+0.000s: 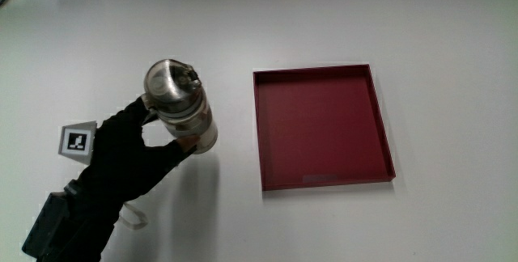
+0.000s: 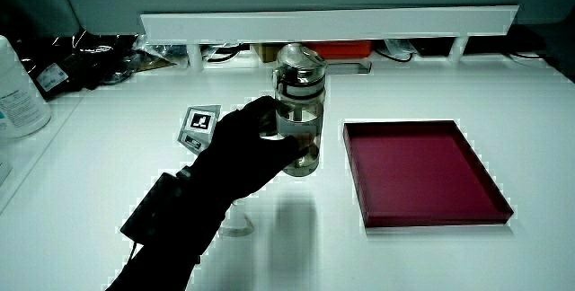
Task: Place bottle
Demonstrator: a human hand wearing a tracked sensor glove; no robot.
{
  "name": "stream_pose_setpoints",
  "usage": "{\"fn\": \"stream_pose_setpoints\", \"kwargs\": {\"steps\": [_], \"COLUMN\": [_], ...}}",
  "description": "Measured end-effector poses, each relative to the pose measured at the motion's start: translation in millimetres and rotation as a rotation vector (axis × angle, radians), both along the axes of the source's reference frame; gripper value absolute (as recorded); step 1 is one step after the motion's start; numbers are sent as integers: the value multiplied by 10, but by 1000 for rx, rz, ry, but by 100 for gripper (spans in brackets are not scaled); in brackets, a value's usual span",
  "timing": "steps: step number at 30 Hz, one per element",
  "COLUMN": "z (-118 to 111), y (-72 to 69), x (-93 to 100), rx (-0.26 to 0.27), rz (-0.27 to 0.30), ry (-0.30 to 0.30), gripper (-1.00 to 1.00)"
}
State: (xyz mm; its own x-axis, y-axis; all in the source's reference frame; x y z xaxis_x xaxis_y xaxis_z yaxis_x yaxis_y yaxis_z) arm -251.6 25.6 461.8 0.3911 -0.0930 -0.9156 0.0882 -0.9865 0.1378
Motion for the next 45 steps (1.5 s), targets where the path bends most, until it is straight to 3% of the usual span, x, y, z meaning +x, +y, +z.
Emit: {"fn": "stream_pose_setpoints", "kwargs": {"steps": [4, 5, 6, 15, 22, 23, 24, 26, 29, 30, 32, 35, 37, 38, 39, 40, 41, 42, 45], "z": [69, 66, 95, 318, 422, 447, 444, 468, 501, 514, 544, 527, 551, 558, 541, 568, 589, 602, 596], "y": [57, 70, 75, 153, 185, 191, 193, 203, 210, 216, 221, 212, 214, 209, 208, 212, 217, 216, 219], "x": [-149, -167, -206, -346, -343, -355, -343, -355, -355, -365, -372, -342, -366, -367, -347, -372, -376, -383, -378], "rx": [-19, -16, 9, -25, -40, -58, -56, -66, -55, -91, -87, -88, -110, -98, -92, -91, -84, -81, -95], "rz": [-26, -34, -26, -69, -76, -77, -79, -81, -81, -86, -81, -84, -83, -78, -84, -76, -80, -74, -80], "ry": [-44, -40, -76, -109, -84, -112, -91, -115, -86, -126, -131, -75, -114, -105, -58, -91, -78, -93, -63], "gripper": [0, 0, 0, 0, 0, 0, 0, 0, 0, 0, 0, 0, 0, 0, 0, 0, 0, -6, -24]}}
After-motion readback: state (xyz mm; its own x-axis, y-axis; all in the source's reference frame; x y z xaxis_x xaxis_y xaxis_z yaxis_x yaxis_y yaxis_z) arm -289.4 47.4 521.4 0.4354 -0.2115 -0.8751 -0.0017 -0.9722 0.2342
